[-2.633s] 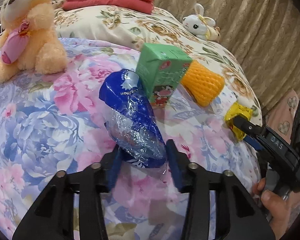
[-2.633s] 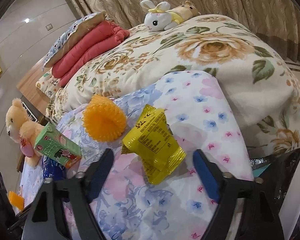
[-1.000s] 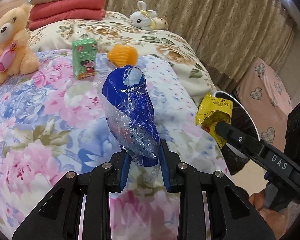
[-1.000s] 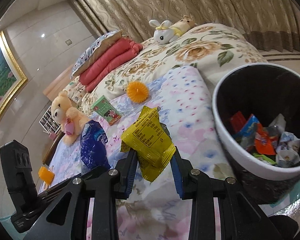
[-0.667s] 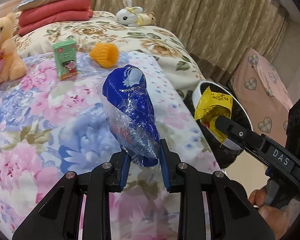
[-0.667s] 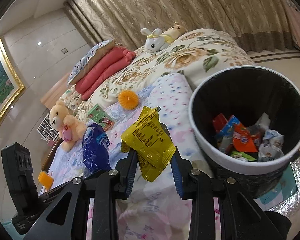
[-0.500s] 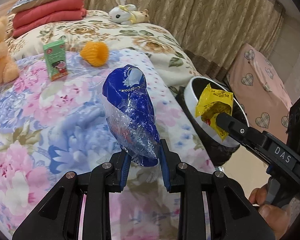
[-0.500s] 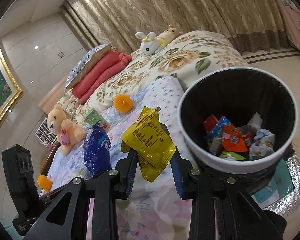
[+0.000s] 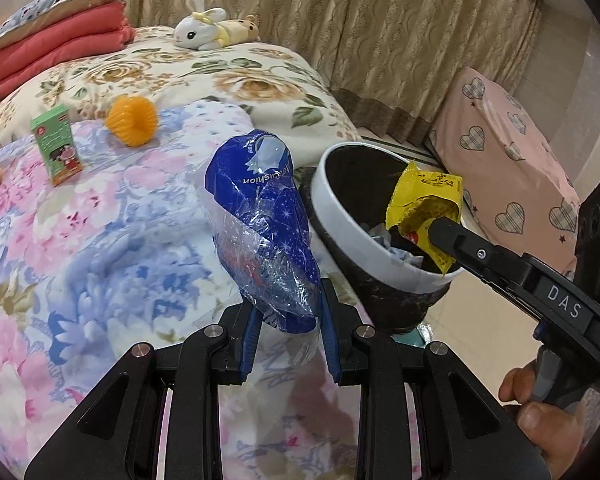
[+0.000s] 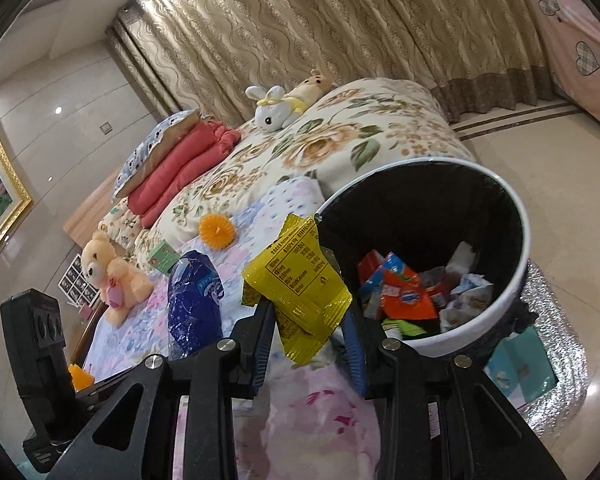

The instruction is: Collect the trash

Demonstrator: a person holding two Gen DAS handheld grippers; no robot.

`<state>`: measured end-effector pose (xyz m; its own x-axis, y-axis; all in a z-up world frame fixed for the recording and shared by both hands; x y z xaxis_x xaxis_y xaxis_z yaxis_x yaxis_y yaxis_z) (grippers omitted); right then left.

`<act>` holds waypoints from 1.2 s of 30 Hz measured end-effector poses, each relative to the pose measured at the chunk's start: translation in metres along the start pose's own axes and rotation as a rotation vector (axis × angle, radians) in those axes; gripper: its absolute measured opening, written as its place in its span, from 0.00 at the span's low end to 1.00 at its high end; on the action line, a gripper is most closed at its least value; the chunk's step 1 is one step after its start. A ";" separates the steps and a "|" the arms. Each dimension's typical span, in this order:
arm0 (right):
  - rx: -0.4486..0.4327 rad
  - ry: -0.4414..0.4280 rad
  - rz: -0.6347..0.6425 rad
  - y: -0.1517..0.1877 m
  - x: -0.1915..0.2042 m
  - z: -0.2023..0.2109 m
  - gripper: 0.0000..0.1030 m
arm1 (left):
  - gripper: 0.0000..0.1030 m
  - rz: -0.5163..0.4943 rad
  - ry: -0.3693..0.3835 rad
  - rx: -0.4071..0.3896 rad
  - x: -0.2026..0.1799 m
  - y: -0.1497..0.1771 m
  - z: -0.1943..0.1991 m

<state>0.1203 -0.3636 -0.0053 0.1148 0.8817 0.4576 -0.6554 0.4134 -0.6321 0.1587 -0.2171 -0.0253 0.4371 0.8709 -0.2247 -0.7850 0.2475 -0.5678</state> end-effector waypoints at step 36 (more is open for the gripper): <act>-0.041 0.079 -0.062 -0.016 -0.053 0.019 0.33 | 0.25 -0.100 0.041 0.033 -0.052 -0.027 -0.025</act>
<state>0.1102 -0.4213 -0.0073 0.2141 0.8686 0.4469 -0.6144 0.4754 -0.6296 0.1682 -0.2799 -0.0182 0.5309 0.8233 -0.2006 -0.7502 0.3465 -0.5632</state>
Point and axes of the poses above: each gripper's, at about its wrist camera, not at the fingertips, and z roughly against the way its jaws point, x to its left, y to its underside, the point moved 2 cm from there along -z, roughly the way its jaws point, and after that the axes turned 7 degrees about x, right-handed, at the moved point
